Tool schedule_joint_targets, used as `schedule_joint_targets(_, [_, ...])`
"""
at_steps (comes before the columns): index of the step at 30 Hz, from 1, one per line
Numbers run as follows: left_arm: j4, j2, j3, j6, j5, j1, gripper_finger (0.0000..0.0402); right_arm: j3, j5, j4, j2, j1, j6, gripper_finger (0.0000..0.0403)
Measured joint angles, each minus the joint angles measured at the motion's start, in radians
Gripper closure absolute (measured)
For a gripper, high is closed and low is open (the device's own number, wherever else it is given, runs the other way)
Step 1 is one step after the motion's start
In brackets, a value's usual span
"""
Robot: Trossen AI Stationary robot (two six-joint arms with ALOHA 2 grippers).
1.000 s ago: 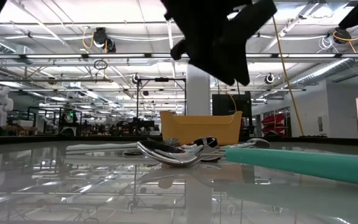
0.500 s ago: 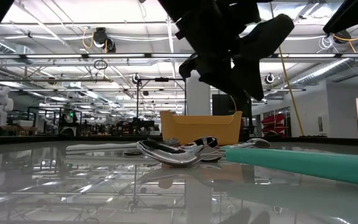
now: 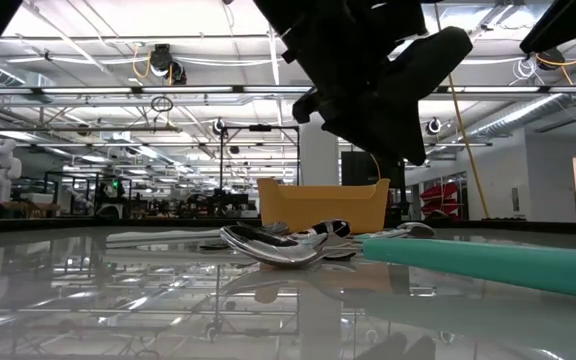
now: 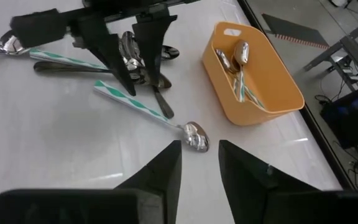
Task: Sort silverware by color (type)
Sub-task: Put the white patterned spoon into the yellow bin
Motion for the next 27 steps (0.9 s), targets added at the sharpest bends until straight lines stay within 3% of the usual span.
schedule_joint_targets(17, [-0.050, 0.067, 0.000, -0.213, 0.084, 0.080, 0.0250, 0.000, -0.003, 0.004, 0.000, 0.000, 0.000, 0.0303])
schedule_joint_targets(27, [-0.041, 0.071, 0.000, -0.235, 0.106, 0.082, 0.0250, 0.000, -0.002, 0.006, 0.000, 0.000, 0.000, 0.0303])
